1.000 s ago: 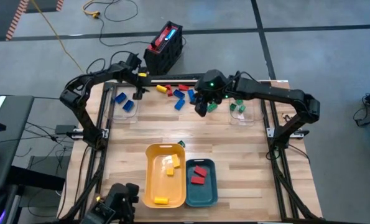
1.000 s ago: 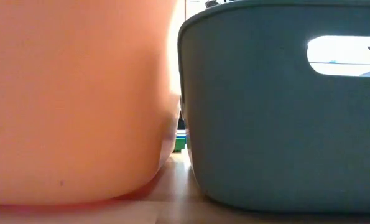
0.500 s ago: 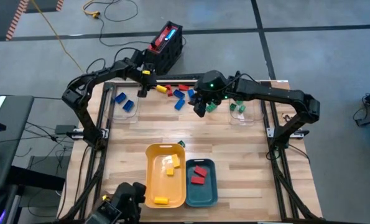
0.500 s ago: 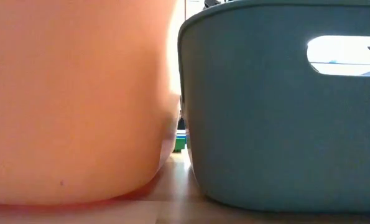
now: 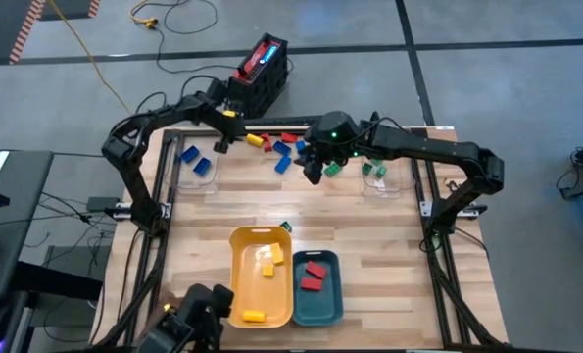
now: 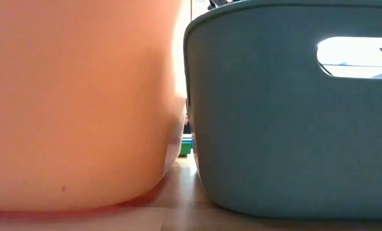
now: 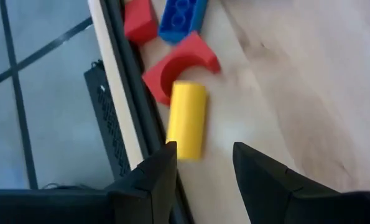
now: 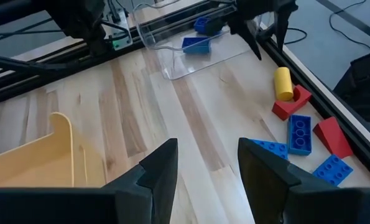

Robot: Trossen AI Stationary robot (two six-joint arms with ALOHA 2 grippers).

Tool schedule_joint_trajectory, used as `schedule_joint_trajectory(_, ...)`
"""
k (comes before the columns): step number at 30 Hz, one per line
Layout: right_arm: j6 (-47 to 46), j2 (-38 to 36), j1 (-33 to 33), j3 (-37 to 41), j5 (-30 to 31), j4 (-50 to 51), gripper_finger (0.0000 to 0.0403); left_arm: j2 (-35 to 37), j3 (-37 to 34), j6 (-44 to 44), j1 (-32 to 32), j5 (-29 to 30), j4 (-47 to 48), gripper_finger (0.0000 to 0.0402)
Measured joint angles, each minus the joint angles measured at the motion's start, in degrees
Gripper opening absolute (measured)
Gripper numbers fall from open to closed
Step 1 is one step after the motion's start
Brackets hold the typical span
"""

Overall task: Sort blocks
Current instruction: Put the red block into the blue bin

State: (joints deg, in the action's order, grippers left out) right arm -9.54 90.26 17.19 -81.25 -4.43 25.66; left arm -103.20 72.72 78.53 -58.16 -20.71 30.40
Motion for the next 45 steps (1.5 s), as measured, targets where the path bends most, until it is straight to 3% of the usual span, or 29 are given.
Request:
schedule_joint_trajectory(4, -0.5, 0.0, 0.0, 0.0, 0.0, -0.1, 0.0182, 0.1, 2.6, -4.4, 1.9, 2.6, -0.1, 0.0153)
schedule_joint_trajectory(9, -0.5, 0.0, -0.1, 0.0, 0.0, -1.6, 0.0182, 0.0, 5.8, -5.4, 1.9, -1.9, 1.1, 0.0153)
schedule_joint_trajectory(25, 0.1, 0.0, 0.2, 0.0, 0.0, -2.7, 0.0182, -9.5, 19.7, -12.2, 3.3, -3.9, 5.0, 0.0153)
schedule_joint_trajectory(32, 0.1, 0.0, 0.2, 0.0, 0.0, -2.6, 0.0181, -12.2, 20.2, -13.3, 3.4, -4.2, 10.8, 0.0153)
schedule_joint_trajectory(45, -1.0, 0.0, 0.6, 0.0, 0.0, -2.6, 0.0177, -7.1, 20.2, -16.7, 2.9, -1.2, 11.9, 0.0153)
